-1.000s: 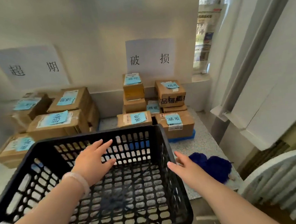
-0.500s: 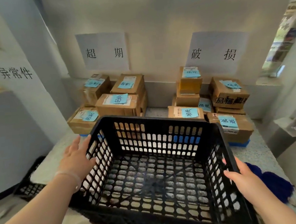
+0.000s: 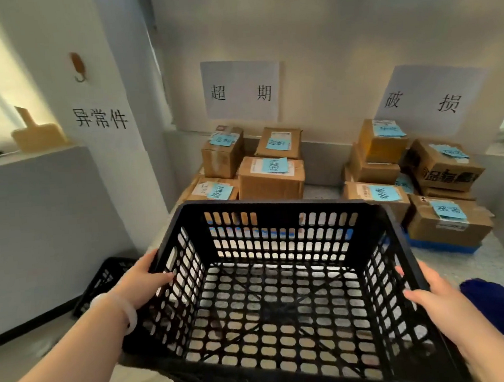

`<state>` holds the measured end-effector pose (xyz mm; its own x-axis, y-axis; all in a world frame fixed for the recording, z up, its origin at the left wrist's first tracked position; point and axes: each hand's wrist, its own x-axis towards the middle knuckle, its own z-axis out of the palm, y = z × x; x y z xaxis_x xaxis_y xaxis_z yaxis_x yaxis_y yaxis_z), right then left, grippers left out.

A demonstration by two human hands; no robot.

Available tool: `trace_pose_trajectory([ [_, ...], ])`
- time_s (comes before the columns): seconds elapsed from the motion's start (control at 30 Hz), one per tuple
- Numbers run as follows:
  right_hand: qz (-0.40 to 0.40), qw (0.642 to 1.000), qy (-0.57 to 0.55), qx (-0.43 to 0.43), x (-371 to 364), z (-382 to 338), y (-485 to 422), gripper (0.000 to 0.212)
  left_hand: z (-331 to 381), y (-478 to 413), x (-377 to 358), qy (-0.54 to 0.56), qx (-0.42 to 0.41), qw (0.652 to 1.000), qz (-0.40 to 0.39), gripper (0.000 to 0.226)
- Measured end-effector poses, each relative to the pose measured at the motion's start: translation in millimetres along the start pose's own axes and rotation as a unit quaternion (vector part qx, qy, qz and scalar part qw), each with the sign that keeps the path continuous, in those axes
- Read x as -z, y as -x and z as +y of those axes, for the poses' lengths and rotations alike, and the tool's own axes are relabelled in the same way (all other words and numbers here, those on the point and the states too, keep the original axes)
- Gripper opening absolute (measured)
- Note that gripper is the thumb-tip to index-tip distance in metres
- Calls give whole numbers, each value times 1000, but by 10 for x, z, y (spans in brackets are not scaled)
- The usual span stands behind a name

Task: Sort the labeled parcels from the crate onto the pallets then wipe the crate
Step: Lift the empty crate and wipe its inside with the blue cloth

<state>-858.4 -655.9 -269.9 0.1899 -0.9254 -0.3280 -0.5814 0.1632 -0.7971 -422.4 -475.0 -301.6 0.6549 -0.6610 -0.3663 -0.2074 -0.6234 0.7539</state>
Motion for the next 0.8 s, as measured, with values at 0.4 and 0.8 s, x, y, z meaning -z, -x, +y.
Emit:
trace_pose_trajectory([
  [0.4,-98,992,16,83,-2232,-811,518,57,-1470,385,2046,120,57,983,125,64],
  [0.8,-199,974,15,110,-3838,-1807,198,53,-2225,1,3340,184,133,946,230,72],
])
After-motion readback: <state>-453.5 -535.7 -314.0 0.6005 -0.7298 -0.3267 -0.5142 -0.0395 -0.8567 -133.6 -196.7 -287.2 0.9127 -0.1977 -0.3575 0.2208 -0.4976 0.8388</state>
